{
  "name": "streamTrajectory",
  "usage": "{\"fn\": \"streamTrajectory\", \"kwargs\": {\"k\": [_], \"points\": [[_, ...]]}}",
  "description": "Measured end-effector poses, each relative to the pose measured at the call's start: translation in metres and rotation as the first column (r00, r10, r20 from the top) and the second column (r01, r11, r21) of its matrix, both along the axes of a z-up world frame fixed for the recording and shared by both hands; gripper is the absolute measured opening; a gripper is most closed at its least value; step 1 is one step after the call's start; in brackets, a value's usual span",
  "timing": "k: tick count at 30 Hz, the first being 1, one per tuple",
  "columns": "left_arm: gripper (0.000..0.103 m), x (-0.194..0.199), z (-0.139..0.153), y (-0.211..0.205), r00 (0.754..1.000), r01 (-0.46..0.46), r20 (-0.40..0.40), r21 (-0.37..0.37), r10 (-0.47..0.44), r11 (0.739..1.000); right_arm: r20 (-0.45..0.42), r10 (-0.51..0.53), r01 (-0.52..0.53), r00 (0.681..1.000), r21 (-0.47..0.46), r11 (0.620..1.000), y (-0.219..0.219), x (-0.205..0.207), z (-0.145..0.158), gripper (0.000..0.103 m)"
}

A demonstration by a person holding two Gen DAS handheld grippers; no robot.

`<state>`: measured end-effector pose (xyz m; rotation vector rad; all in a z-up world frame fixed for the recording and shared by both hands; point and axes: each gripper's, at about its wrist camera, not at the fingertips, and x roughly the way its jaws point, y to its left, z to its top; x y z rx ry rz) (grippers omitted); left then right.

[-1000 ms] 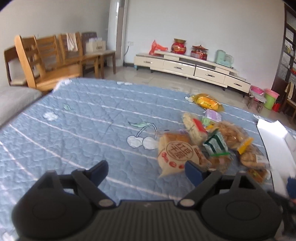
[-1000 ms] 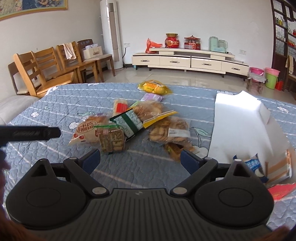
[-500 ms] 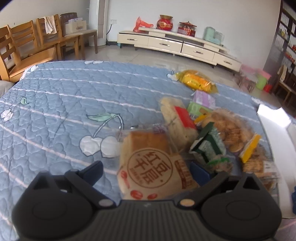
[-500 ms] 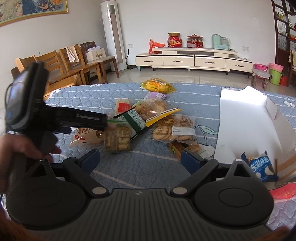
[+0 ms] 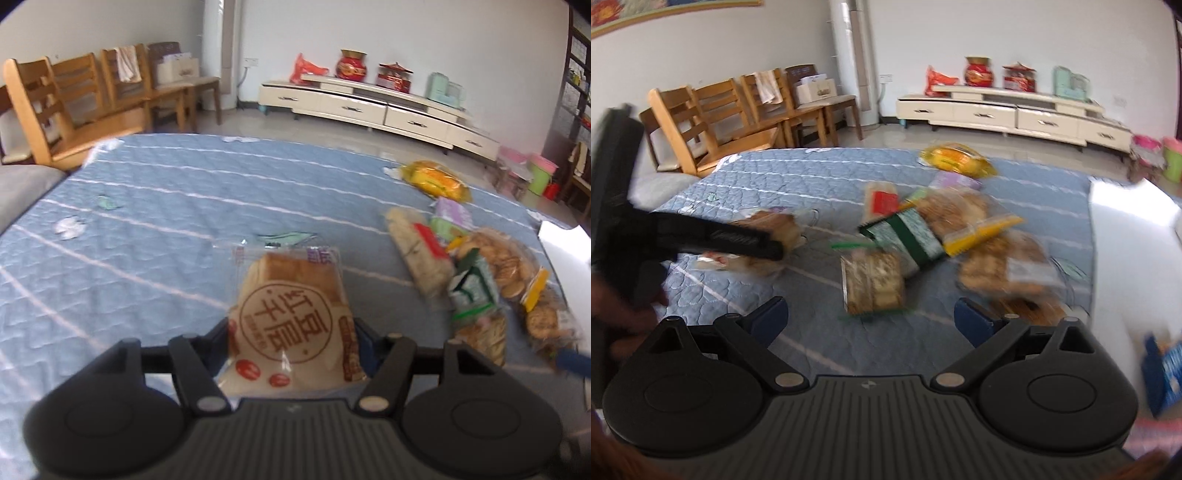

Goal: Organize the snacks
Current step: 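Grasp the brown biscuit packet with the right tool while the left tool lifts the bread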

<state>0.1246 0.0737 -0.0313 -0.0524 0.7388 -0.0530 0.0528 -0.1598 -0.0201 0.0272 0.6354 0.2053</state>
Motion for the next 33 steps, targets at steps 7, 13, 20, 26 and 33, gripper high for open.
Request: {"fn": "streamTrajectory", "kwargs": {"k": [7, 13, 20, 26, 33], "points": [[0.066, -0.021, -0.002, 0.012, 1.000, -0.004, 0.007, 0.013, 0.004, 1.000, -0.037, -0.010, 0.010, 0.999, -0.015, 1.000, 0.016, 0.049, -0.009, 0.103], [0.066, -0.029, 0.002, 0.006, 1.000, 0.015, 0.022, -0.003, -0.015, 1.000, -0.062, -0.017, 0.014, 0.998, -0.050, 0.999, 0.018, 0.060, -0.014, 0.054], [0.065, -0.046, 0.020, -0.010, 0.997, 0.044, 0.064, -0.003, -0.044, 0.999, 0.001, -0.033, 0.033, 0.999, -0.074, 0.997, 0.009, 0.026, 0.008, 0.054], [0.065, -0.072, 0.038, -0.028, 0.992, 0.073, 0.098, 0.019, -0.074, 0.997, 0.046, -0.079, 0.082, 0.996, -0.071, 0.994, -0.006, -0.011, 0.037, 0.054], [0.065, -0.101, 0.058, -0.043, 0.990, 0.084, 0.107, 0.032, -0.087, 0.996, 0.074, -0.149, 0.153, 0.986, -0.052, 0.987, -0.029, -0.055, 0.059, 0.054]]}}
